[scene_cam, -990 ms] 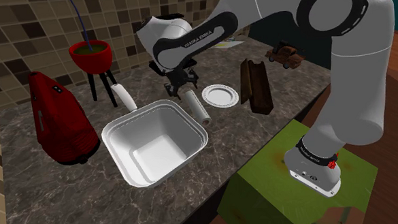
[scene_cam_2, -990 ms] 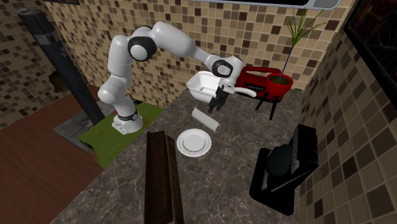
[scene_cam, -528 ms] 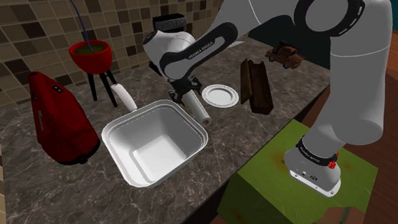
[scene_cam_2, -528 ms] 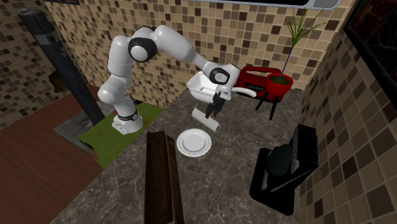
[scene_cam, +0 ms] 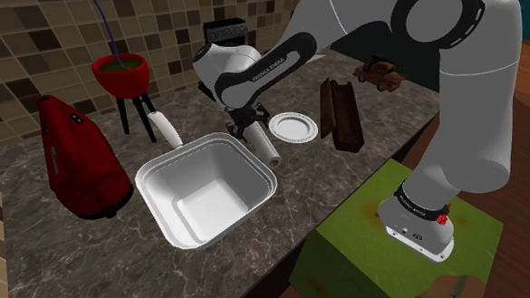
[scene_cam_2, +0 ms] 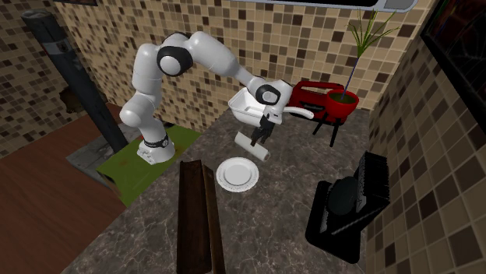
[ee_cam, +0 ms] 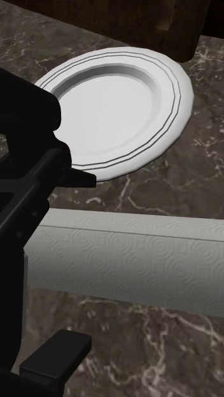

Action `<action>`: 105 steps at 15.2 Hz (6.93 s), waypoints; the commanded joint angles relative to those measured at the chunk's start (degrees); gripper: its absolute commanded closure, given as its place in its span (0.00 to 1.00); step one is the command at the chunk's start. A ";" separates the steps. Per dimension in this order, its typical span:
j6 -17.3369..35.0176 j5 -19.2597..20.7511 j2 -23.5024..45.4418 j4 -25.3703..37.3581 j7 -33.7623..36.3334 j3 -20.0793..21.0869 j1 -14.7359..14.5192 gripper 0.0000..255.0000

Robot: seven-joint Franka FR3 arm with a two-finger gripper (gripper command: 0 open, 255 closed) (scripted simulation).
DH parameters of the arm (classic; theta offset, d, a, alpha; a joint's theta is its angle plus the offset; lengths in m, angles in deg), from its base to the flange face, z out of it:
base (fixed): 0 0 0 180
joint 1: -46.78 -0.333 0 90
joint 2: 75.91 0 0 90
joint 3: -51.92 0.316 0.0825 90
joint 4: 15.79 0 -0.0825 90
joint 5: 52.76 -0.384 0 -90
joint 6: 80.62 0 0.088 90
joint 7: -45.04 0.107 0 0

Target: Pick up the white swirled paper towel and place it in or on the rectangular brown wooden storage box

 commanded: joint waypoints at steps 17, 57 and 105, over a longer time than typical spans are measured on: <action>-3.96 -0.70 -2.89 1.27 -1.21 0.34 0.11 1.00; -5.65 3.02 -28.51 -15.50 -23.46 -8.85 12.77 1.00; 13.25 10.54 -26.23 -25.54 -34.85 -19.95 22.78 0.00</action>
